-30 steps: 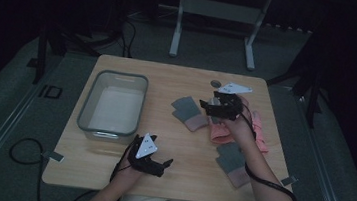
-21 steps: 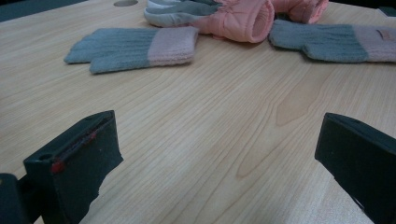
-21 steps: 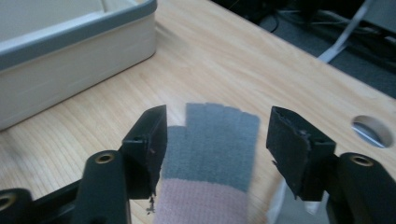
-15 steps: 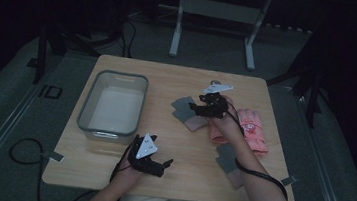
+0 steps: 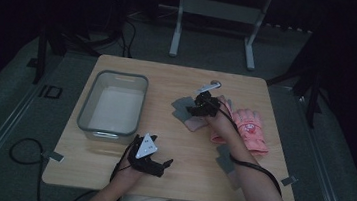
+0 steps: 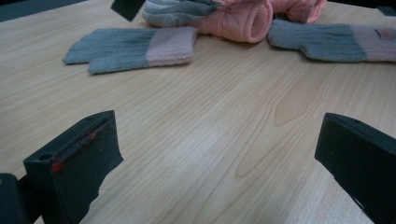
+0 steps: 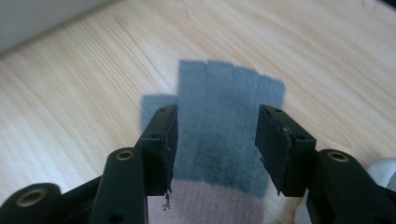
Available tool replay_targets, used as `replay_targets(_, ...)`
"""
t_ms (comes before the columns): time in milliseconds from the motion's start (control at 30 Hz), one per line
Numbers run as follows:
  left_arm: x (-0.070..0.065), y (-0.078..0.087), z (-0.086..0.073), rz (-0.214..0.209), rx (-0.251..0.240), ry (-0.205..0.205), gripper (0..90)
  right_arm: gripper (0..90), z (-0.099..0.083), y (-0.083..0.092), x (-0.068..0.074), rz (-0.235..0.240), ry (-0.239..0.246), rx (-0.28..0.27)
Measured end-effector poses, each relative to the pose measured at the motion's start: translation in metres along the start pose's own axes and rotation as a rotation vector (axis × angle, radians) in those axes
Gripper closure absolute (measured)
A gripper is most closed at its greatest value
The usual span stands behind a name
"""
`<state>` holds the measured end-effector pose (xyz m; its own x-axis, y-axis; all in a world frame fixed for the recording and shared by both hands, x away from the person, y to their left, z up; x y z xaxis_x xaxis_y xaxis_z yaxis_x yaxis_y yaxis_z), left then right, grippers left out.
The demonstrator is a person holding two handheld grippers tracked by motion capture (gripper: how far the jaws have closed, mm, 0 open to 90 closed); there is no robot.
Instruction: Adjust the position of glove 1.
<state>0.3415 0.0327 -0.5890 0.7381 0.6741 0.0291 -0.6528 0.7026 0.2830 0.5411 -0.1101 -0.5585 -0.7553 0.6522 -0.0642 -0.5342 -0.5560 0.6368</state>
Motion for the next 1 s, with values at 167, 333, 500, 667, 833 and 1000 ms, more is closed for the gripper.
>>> replay_targets(167,0.000,0.000,0.000,-0.001,-0.002,0.005,0.0,52.4,-0.005,-0.009,-0.003,0.009,0.007,0.036)
replay_targets(333,0.000,0.000,0.000,-0.001,-0.001,0.001,0.0,58.1,-0.013,-0.020,-0.010,0.039,-0.019,0.092)
replay_targets(500,0.000,0.000,0.000,-0.001,0.000,0.002,0.0,55.8,-0.020,-0.028,-0.013,0.048,-0.048,0.160)
replay_targets(667,-0.001,0.000,0.000,-0.004,0.001,-0.001,0.0,59.3,-0.021,-0.029,-0.013,0.046,-0.052,0.163)
replay_targets(833,-0.001,0.000,0.000,-0.004,0.001,0.001,0.0,70.2,-0.020,-0.029,-0.011,0.041,-0.053,0.166)
replay_targets(1000,-0.001,0.000,0.000,-0.008,0.001,0.005,0.0,79.3,-0.018,-0.030,-0.007,0.030,-0.064,0.167)
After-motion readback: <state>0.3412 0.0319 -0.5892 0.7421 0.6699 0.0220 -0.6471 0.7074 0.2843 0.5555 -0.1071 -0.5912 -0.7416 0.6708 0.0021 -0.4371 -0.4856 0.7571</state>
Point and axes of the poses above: each handheld gripper's, and its own axes: y roughly backward along the jaws, z roughly out of its top, x roughly to its left, the point moved 7 cm from there along -y, roughly forward along the jaws, and after that the axes turned 9 degrees about -x, right-handed, at the moved point
